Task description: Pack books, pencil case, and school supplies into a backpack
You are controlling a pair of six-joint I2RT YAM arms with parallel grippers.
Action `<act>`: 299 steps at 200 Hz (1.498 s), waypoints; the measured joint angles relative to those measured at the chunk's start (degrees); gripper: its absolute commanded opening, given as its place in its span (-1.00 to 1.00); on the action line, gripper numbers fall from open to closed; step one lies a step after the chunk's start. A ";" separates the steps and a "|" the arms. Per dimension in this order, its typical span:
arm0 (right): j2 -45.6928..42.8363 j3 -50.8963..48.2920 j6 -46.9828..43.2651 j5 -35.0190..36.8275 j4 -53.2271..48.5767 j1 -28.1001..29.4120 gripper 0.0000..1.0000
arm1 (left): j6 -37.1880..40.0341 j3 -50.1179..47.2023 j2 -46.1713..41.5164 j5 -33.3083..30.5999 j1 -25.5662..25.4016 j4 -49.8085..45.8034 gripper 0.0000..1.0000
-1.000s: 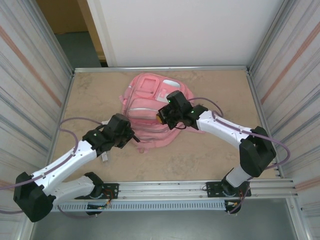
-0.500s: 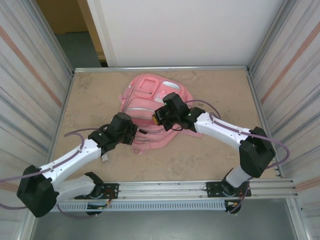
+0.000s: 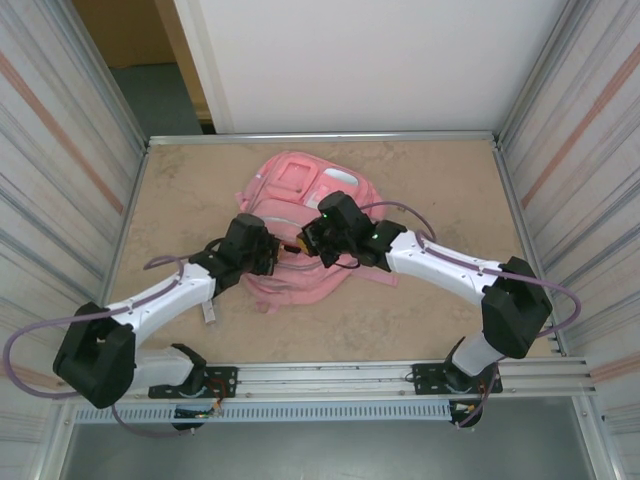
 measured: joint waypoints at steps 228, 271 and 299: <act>-6.23 -3.89 -6.19 1.64 -1.90 -3.58 -1.00 | 20.31 2.80 -19.47 -1.20 3.58 -33.59 0.14; -6.21 -1.70 -23.96 1.44 -4.52 -4.46 0.17 | 28.98 1.66 -23.85 -3.87 6.84 -47.10 0.46; -7.32 -1.09 -33.51 1.42 -5.22 -4.70 0.25 | 35.98 0.61 -23.04 -6.05 11.21 -50.90 0.55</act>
